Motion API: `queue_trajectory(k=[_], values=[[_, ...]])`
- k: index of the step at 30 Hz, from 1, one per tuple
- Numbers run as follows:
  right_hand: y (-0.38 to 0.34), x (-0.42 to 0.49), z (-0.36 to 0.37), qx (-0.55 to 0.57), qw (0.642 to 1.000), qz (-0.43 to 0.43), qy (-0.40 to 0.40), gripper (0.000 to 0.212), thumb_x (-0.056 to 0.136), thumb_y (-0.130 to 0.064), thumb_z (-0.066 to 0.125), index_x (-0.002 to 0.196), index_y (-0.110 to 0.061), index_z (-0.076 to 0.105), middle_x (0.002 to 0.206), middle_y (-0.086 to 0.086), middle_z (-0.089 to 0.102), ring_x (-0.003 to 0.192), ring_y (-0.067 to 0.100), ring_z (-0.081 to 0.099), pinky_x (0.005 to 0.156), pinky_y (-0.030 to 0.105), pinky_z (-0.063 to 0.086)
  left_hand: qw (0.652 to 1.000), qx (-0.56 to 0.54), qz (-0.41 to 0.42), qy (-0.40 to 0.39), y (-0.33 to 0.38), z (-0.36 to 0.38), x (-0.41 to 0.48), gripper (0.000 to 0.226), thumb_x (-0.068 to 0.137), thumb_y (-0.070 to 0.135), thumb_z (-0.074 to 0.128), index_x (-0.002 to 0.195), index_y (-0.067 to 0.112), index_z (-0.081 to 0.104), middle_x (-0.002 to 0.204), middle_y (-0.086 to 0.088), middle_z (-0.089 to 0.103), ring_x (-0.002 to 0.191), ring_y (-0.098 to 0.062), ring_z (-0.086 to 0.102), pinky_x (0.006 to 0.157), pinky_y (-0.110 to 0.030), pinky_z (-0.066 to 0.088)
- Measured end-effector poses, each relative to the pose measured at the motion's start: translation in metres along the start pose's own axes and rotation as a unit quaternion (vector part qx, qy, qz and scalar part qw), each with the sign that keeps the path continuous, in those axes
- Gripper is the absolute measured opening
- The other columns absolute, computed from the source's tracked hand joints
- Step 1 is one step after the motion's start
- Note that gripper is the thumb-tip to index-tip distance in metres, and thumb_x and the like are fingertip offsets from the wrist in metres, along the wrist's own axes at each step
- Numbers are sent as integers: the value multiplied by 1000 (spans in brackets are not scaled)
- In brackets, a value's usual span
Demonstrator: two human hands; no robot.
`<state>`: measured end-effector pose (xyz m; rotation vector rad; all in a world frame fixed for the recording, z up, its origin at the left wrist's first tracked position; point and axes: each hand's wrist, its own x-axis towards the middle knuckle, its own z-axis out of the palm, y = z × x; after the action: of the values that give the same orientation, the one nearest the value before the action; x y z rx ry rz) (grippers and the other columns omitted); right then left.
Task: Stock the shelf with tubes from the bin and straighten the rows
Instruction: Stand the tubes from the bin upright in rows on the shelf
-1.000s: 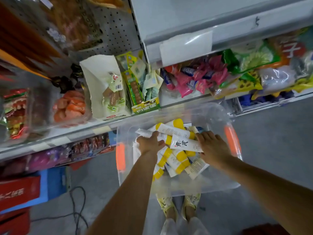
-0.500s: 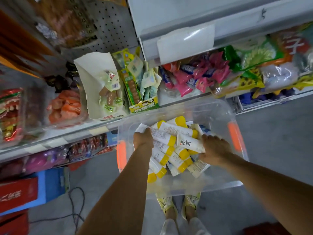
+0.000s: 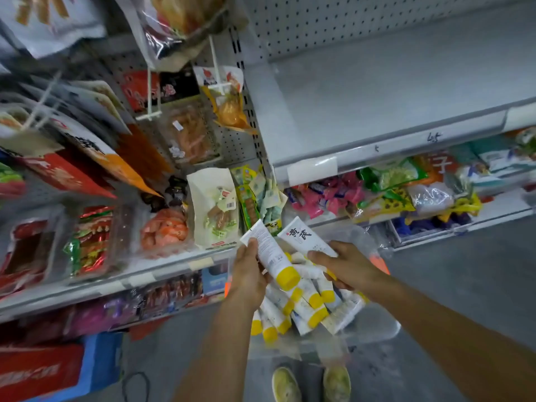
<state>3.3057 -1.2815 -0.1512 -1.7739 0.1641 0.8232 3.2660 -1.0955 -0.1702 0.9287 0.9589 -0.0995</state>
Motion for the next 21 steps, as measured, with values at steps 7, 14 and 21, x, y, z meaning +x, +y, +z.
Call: queue_trajectory(k=[7,14,21], values=[[-52,-46,11,40,998,-46,-1,16,93,-30,56,108,-27,61,61,6,48,48,16,40,48,24,28,994,-45,33,-96,59,2,-66,48,93,40,59,129,9,54,97,1,73,73,-23,71,80,-41,56],[-109,-82,18,20,986,-167,24,16,89,-20,53,103,-28,57,78,1,57,60,15,51,45,22,39,989,23,111,-94,115,13,-108,21,89,22,60,89,2,55,60,-8,53,42,-17,52,43,-26,47],[-181,-119,3,23,956,-294,-9,27,87,-18,61,111,-28,51,106,4,69,76,13,63,65,29,49,967,55,201,-145,167,45,-163,32,96,32,50,84,3,57,55,-8,53,44,-20,52,48,-30,48]])
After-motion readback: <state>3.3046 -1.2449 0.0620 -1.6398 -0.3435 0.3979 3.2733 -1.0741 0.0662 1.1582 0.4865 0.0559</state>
